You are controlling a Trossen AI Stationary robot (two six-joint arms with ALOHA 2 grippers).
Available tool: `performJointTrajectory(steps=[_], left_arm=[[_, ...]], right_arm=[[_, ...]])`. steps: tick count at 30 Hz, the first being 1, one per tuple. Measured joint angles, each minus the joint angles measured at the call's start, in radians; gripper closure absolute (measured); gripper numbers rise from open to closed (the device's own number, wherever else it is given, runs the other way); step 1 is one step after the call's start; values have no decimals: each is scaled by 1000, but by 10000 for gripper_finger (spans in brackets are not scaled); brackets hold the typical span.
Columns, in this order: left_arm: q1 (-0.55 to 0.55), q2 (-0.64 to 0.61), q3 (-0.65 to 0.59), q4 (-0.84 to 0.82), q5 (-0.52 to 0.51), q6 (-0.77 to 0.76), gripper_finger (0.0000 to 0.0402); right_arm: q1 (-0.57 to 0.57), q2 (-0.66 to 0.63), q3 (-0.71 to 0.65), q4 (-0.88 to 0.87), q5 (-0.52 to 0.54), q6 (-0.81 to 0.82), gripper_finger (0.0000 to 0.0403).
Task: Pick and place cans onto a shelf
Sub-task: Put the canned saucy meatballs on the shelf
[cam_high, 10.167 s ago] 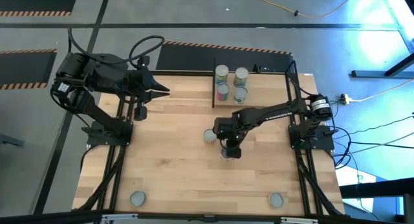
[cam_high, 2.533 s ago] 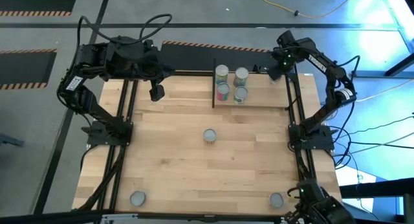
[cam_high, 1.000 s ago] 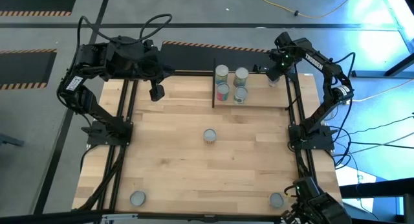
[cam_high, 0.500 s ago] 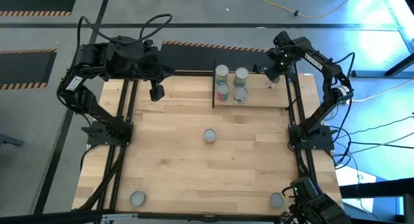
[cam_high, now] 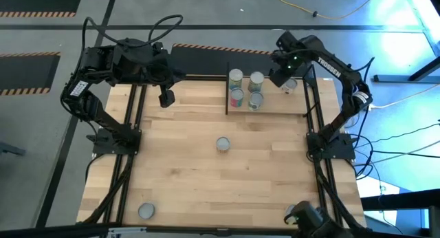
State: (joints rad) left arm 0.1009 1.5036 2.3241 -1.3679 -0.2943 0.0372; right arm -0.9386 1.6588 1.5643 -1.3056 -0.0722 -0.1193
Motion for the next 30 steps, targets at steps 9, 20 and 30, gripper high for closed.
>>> performJointTrajectory(steps=[9, 20, 30], left_arm=[[0, 0, 0, 0, 0, 3, 364], [0, 0, 0, -1, 0, 53, 364], [0, 0, 0, 0, 0, 53, 364]], right_arm=[[52, 0, -202, 120, 36, 166, 400], [34, 0, -334, 260, 157, 330, 401], [6, 0, -409, 383, 213, 353, 402]])
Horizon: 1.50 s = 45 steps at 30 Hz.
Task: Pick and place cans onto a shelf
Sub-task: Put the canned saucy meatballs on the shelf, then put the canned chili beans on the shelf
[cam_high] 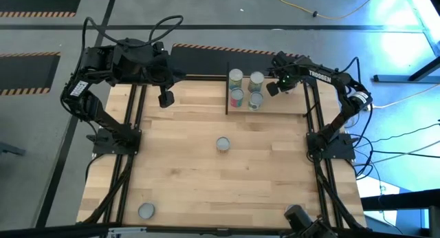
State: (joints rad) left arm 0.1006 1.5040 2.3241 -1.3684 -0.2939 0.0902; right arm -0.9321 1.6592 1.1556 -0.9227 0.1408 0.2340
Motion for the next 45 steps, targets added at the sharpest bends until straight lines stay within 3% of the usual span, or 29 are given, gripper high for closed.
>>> performJointTrajectory(steps=[11, 20, 24, 26, 30, 36, 41, 43, 45], left_arm=[[0, 0, 0, 0, 0, 0, 364], [0, 0, 0, 0, 0, -1, 364], [0, 0, 0, 0, 0, -1, 364], [0, 0, 0, -1, 0, -1, 364], [0, 0, 0, -12, 0, -2, 364], [0, 0, 0, -86, 0, -10, 364], [0, 13, 1, -204, 4, -107, 364], [-1, 15, -12, -201, 56, -102, 364], [-7, 13, -22, -200, 175, -29, 364]], right_arm=[[-8, 0, -1, -20, 53, 43, 402], [-9, 0, -1, -27, 180, 71, 403], [-8, 0, 5, -13, 159, 35, 403], [1, 0, 26, -19, 95, -19, 403], [43, -1, 115, -51, -26, -105, 403], [155, -6, 342, -204, -27, -258, 403], [263, -7, 536, -294, -30, -292, 403], [308, -7, 601, -301, -30, -292, 403], [356, -7, 658, -308, -41, -291, 403]])
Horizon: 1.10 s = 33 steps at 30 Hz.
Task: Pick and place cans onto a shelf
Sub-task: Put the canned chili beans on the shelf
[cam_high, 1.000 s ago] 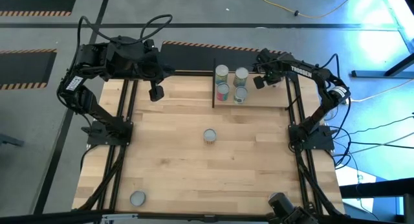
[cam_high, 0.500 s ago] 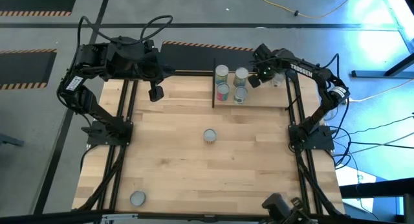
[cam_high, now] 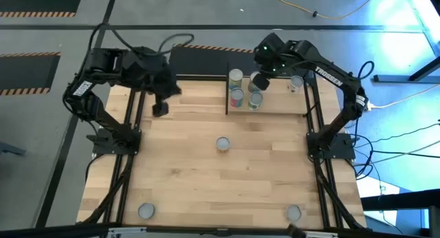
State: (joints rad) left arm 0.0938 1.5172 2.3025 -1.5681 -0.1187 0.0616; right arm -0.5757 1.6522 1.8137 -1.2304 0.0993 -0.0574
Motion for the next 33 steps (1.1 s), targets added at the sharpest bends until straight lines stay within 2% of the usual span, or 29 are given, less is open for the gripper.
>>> performJointTrajectory(steps=[2, 11, 19, 23, 27, 33], left_arm=[[-8, 0, -14, -2, 85, 58, 364], [-46, -1, -205, 20, 85, 76, 364], [-99, 0, -423, 316, 117, 108, 364], [-103, 0, -517, 457, 120, 99, 361], [-101, 5, -610, 578, 165, 79, 352], [-119, 64, -737, 692, 161, 101, 351]], right_arm=[[51, 0, 58, -16, -35, 0, 403], [308, 0, 296, -64, -49, 11, 403], [484, 0, 466, -109, -42, 25, 400], [534, -7, 539, -197, -41, 31, 399], [572, -55, 530, -211, -41, 53, 399], [613, -116, 530, -214, -41, 80, 399]])
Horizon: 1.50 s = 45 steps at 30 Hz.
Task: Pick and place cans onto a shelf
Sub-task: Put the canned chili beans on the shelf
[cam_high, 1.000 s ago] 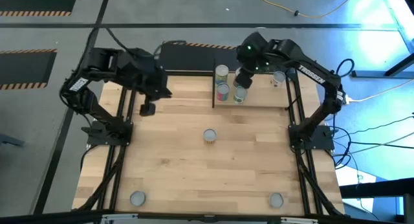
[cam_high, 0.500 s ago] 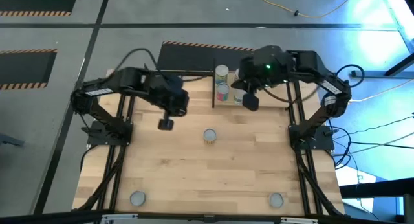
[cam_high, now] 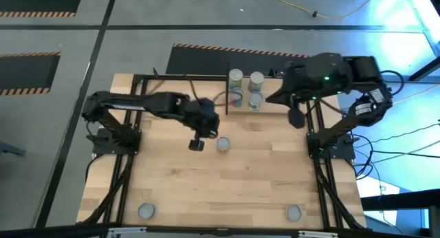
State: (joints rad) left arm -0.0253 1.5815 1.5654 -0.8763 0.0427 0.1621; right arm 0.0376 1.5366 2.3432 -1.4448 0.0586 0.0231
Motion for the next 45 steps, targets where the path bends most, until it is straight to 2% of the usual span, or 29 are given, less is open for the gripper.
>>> performJointTrajectory(steps=[4, 8, 18, 32, 39, 45], left_arm=[[-12, 69, -74, 92, 2, 85, 351], [-23, 156, -111, 197, 1, 85, 353], [-34, 353, -116, 245, 35, 76, 353], [-49, 375, -115, 261, -19, 83, 355], [-73, 359, -114, 249, -132, 78, 355], [-74, 346, -114, 236, -157, 74, 355]], right_arm=[[8, -29, 0, 1, 0, -1, 398], [8, -44, -1, 1, 3, -3, 398], [8, -55, -1, 1, 3, -5, 398], [8, -54, -1, -4, 2, -4, 398], [8, -54, -1, -13, 0, -2, 398], [8, -54, -1, -31, 0, -2, 398]])
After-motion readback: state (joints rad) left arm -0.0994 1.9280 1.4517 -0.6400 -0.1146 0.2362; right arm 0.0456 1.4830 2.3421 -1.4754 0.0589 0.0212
